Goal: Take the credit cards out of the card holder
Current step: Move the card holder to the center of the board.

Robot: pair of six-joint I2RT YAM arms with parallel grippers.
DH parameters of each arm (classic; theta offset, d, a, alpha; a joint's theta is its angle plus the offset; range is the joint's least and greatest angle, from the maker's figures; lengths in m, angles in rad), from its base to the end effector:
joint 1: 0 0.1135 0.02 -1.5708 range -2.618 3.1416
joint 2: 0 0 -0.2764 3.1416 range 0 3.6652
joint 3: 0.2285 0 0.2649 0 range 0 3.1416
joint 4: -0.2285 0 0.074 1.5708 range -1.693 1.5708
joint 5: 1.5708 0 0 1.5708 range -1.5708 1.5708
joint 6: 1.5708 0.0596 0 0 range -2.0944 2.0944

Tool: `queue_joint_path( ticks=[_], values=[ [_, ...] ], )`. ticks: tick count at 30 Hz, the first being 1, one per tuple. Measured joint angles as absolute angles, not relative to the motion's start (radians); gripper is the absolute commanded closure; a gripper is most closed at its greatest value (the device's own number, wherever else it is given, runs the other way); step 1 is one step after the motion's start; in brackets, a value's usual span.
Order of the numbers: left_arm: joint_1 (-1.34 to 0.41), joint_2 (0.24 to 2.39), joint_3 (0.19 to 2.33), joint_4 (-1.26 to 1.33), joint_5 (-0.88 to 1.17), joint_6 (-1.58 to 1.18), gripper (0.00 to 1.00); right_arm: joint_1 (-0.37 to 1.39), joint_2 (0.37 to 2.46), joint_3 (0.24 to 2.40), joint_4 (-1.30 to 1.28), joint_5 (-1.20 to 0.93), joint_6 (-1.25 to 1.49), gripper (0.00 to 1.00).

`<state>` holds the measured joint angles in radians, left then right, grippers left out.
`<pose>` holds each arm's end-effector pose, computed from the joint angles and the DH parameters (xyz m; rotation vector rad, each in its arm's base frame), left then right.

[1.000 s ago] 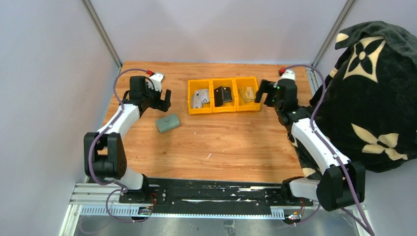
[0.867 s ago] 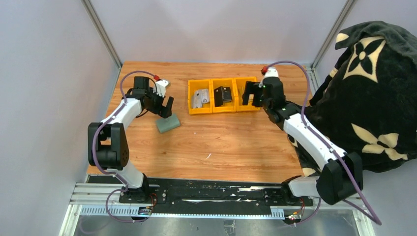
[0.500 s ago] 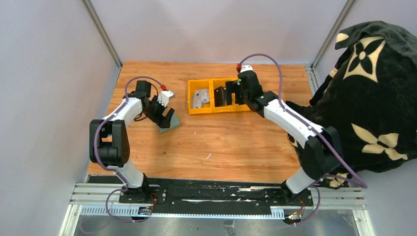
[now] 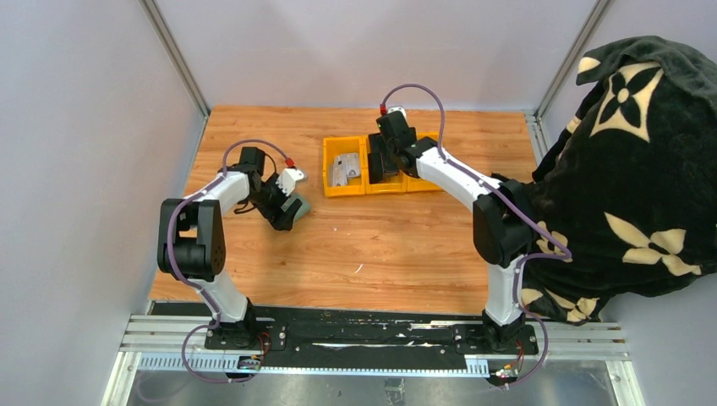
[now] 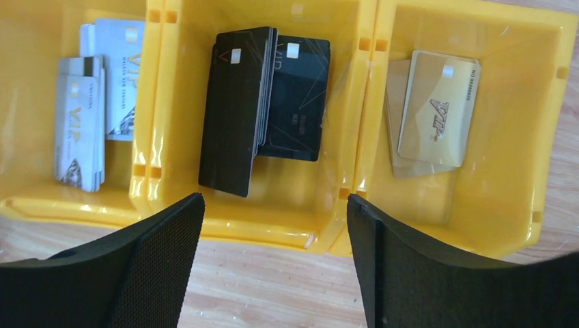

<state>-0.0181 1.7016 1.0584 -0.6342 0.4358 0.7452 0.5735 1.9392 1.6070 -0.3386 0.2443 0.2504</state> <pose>0.3350 -0.0312 0.1582 1.0821 2.4603 -0.4148 0.4163 0.2517 0.2620 -0.2272 2.2125 0.1797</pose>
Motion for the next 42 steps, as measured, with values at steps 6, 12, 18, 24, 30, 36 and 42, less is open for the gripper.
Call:
queue_joint_path(
  ticks=[6,12,18,24,30,36,42],
  values=[
    [-0.077,1.695,1.004,-0.620,0.426,0.787,0.29,0.579,1.992,1.652,-0.369,0.339,0.250,0.25],
    [-0.202,1.636,0.930,-0.606,0.393,0.814,0.54,0.572,1.993,1.652,-0.375,0.393,0.246,0.28],
    [-0.303,1.547,0.856,-0.645,0.391,0.822,0.68,0.542,1.993,1.652,-0.376,0.388,0.253,0.38],
    [-0.365,1.465,0.840,-0.717,0.399,0.836,0.71,0.530,1.993,1.652,-0.379,0.366,0.290,0.52],
    [-0.402,1.447,0.831,-0.771,0.393,0.846,0.65,0.535,1.994,1.644,-0.384,0.345,0.327,0.58],
    [-0.393,1.434,0.953,-0.871,0.383,0.825,0.08,0.543,1.995,1.616,-0.377,0.338,0.356,0.60],
    [-0.279,1.417,1.137,-0.872,0.423,0.793,0.00,0.546,1.987,1.590,-0.347,0.345,0.372,0.62]
  ],
)
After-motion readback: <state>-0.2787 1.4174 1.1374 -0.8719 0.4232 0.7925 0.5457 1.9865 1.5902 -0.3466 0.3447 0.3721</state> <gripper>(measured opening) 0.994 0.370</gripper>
